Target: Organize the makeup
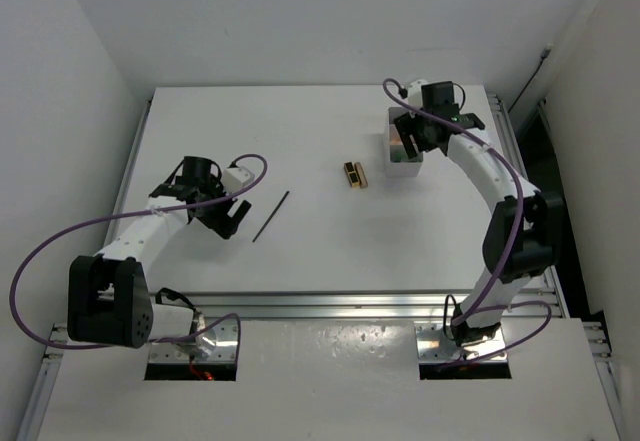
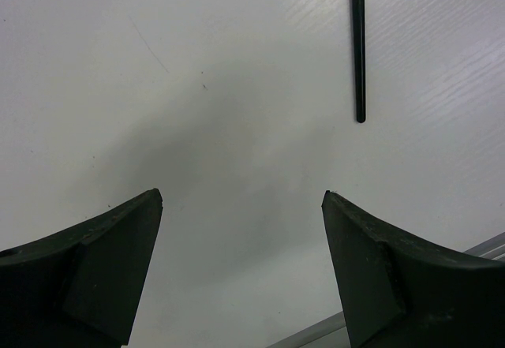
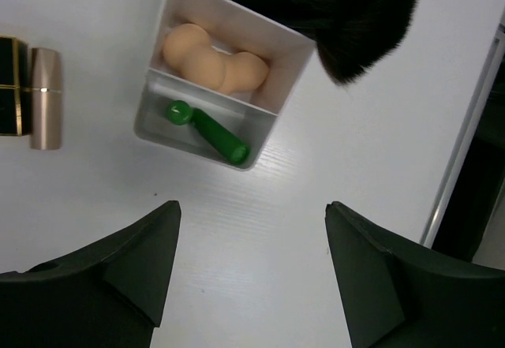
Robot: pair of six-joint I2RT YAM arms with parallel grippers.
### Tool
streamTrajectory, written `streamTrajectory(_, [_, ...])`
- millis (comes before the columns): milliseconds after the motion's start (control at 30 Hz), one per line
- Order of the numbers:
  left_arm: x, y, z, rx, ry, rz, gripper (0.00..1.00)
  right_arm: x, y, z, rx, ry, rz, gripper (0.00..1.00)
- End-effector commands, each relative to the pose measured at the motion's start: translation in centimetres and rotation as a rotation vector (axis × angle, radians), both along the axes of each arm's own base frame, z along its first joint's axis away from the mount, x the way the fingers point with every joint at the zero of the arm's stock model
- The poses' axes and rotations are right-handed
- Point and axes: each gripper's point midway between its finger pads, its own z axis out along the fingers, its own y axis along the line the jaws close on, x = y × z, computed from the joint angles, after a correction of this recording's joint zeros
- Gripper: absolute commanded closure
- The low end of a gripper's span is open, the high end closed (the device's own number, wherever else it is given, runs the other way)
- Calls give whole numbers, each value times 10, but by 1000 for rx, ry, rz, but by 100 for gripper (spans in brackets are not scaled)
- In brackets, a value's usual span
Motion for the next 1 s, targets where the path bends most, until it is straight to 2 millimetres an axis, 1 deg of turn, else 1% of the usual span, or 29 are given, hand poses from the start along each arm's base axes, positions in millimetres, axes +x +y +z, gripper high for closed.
streamTrajectory(0, [3, -1, 9, -25, -37, 8, 11, 6, 30, 20, 69, -48, 59, 26])
streamTrajectory(133, [3, -1, 9, -25, -37, 8, 11, 10, 58, 25, 163, -60, 107, 26])
streamTrajectory(167, [4, -1, 11, -26, -46, 8, 11, 9, 64, 22, 180, -52, 117, 26])
streamTrajectory(200, [1, -1, 8, -30, -35, 15, 11, 8, 72, 21, 194, -47, 132, 26])
streamTrajectory(267, [-1, 1, 7, -22, -36, 20, 11, 7, 79, 14, 199, -34, 142, 26])
streamTrajectory(300, [-1, 1, 7, -22, -36, 20, 11, 5, 87, 12, 199, -28, 155, 26])
streamTrajectory(333, [-1, 1, 9, -23, -45, 20, 11, 5, 89, 7, 209, -16, 147, 26])
streamTrajectory(367, [-4, 1, 6, -26, -32, 28, 11, 4, 93, 1, 213, 1, 145, 26])
streamTrajectory(400, [-4, 1, 6, -26, -32, 28, 11, 0, 103, -1, 245, 19, 170, 26])
streamTrajectory(467, [-4, 2, 8, -19, -42, 33, 11, -3, 116, -10, 310, 57, 148, 26])
streamTrajectory(500, [-6, 2, 5, -18, -33, 33, 11, -3, 122, -12, 333, 67, 153, 28])
streamTrajectory(533, [-6, 2, 5, -23, -31, 40, 11, -6, 133, -13, 357, 79, 154, 29])
streamTrajectory(600, [-11, 2, 1, -22, -22, 40, 11, -4, 144, -23, 390, 110, 144, 33])
streamTrajectory(633, [-12, 2, 1, -27, -19, 49, 11, -8, 156, -31, 389, 136, 162, 35])
streamTrajectory(667, [-14, 2, 0, -27, -21, 50, 11, -4, 162, -33, 392, 132, 172, 39])
streamTrajectory(700, [-17, 2, -3, -32, -9, 59, 11, -6, 168, -38, 383, 142, 184, 41])
streamTrajectory(733, [-15, 2, -2, -33, -18, 59, 11, -2, 174, -48, 378, 156, 186, 44])
streamTrajectory(767, [-15, 2, -2, -33, -18, 59, 11, 0, 178, -50, 368, 153, 188, 48])
streamTrajectory(800, [-17, 2, -3, -33, -20, 59, 11, 3, 170, -55, 363, 166, 154, 57])
streamTrajectory(833, [-16, 6, -3, -25, -21, 72, 11, 7, 179, -63, 355, 178, 159, 60])
streamTrajectory(900, [-16, 6, -3, -25, -21, 73, 11, 10, 176, -68, 320, 186, 122, 64])
streamTrajectory(933, [-16, 6, -3, -25, -21, 73, 11, 18, 177, -73, 309, 184, 119, 64])
streamTrajectory(967, [-16, 6, -3, -25, -21, 73, 11, 18, 177, -77, 296, 188, 115, 64])
